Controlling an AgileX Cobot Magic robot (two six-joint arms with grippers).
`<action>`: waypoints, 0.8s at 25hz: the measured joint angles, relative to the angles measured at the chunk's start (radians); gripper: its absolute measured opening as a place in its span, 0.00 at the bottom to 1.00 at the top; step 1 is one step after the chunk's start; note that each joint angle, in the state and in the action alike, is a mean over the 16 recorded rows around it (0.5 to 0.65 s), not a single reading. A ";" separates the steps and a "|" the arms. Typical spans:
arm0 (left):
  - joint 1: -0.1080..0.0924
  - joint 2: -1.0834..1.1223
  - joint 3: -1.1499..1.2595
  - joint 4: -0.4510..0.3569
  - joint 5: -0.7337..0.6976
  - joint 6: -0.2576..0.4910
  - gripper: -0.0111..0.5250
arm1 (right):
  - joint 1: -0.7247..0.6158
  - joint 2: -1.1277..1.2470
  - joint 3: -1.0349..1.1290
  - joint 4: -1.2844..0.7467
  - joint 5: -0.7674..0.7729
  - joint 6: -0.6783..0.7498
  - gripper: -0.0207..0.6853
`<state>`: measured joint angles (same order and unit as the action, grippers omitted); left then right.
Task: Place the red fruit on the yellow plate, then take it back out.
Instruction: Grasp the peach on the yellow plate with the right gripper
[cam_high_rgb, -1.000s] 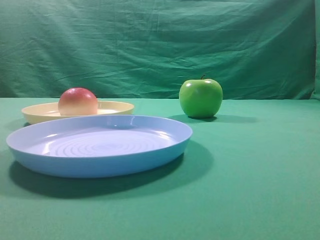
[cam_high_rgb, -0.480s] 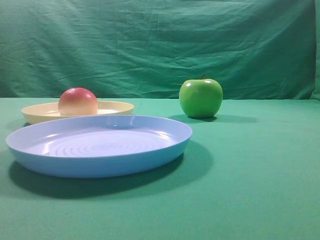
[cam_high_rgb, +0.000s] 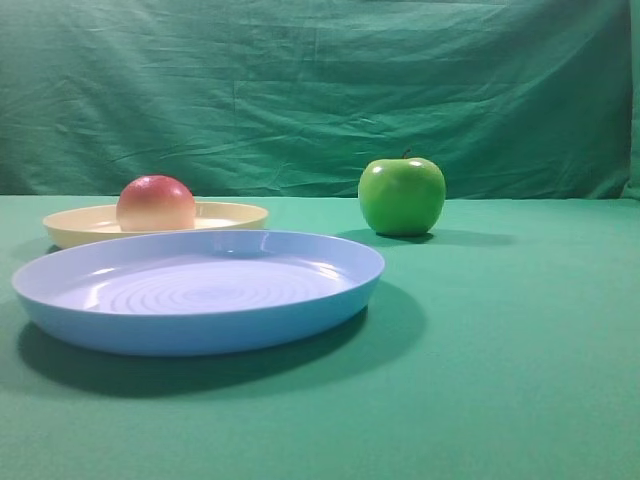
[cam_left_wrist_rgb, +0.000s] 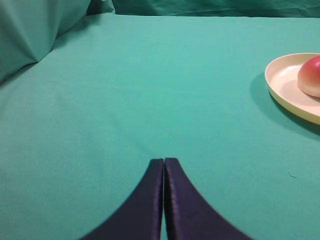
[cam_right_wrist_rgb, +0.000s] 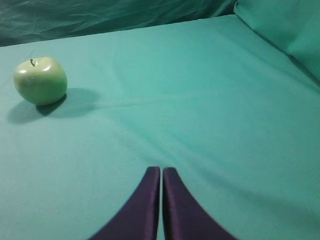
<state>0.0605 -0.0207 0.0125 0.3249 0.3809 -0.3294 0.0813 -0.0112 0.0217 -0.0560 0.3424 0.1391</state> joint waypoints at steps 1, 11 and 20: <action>0.000 0.000 0.000 0.000 0.000 0.000 0.02 | 0.000 0.000 0.000 0.000 -0.014 0.000 0.03; 0.000 0.000 0.000 0.000 0.000 0.000 0.02 | 0.037 0.104 -0.129 0.001 -0.125 0.000 0.03; 0.000 0.000 0.000 0.000 0.000 0.000 0.02 | 0.212 0.366 -0.443 0.000 0.030 -0.004 0.03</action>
<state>0.0605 -0.0207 0.0125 0.3249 0.3809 -0.3294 0.2930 0.3551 -0.4214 -0.0562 0.3725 0.1352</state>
